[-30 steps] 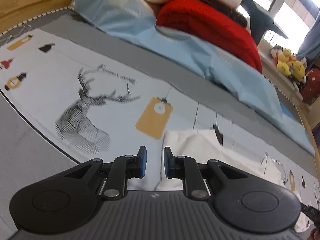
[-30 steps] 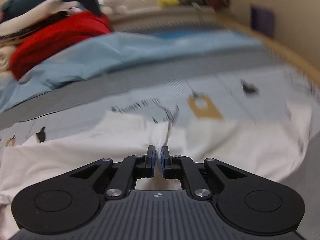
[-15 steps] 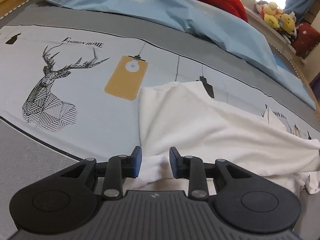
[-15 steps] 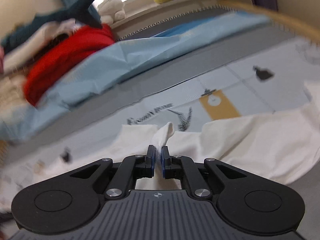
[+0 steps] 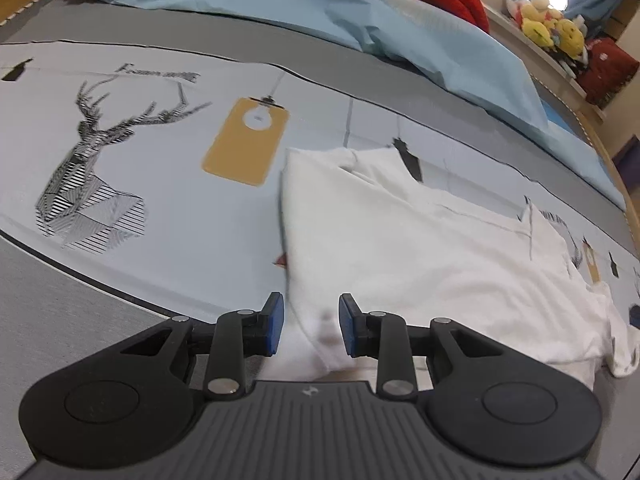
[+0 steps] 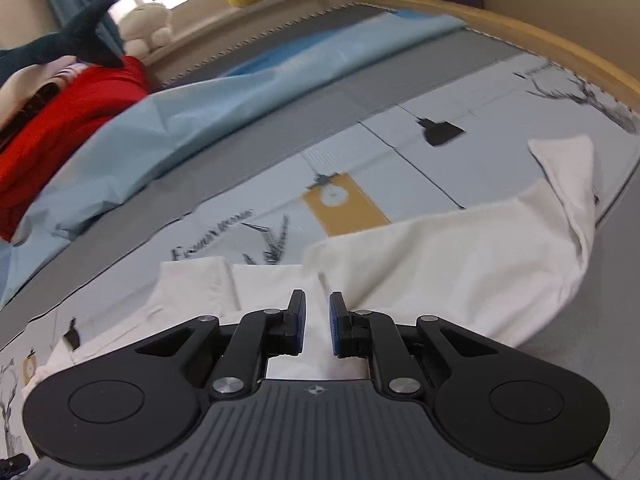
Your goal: Fold small clothes
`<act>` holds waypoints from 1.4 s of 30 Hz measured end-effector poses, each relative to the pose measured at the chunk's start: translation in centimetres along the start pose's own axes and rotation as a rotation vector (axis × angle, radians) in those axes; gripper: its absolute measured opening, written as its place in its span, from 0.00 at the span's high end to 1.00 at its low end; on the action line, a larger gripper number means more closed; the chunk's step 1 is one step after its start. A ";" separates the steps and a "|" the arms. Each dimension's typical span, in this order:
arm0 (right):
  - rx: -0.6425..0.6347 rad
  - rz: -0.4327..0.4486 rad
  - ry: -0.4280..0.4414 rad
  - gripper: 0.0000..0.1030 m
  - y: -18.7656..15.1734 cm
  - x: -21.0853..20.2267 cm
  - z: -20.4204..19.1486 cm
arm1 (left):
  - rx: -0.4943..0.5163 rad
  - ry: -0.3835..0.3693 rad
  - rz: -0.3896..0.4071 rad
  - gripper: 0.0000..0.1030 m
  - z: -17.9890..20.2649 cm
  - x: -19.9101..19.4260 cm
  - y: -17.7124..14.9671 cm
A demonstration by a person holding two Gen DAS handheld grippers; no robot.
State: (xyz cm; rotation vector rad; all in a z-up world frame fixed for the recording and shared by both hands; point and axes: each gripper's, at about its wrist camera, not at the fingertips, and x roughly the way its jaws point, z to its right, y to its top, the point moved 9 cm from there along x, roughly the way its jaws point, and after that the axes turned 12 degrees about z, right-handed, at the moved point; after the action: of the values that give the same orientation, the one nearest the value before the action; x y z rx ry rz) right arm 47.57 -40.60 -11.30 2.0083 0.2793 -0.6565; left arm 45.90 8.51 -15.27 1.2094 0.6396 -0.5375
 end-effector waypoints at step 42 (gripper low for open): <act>0.101 0.210 -0.277 0.87 5.1 -1.5 20.7 | 0.105 0.037 -0.052 0.57 2.6 0.0 -1.0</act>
State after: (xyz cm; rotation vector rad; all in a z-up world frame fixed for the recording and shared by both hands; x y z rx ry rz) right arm 41.73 -60.87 -14.71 1.9783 -0.1303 -0.8154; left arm 45.61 5.73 -15.38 1.3067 0.6832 -0.5997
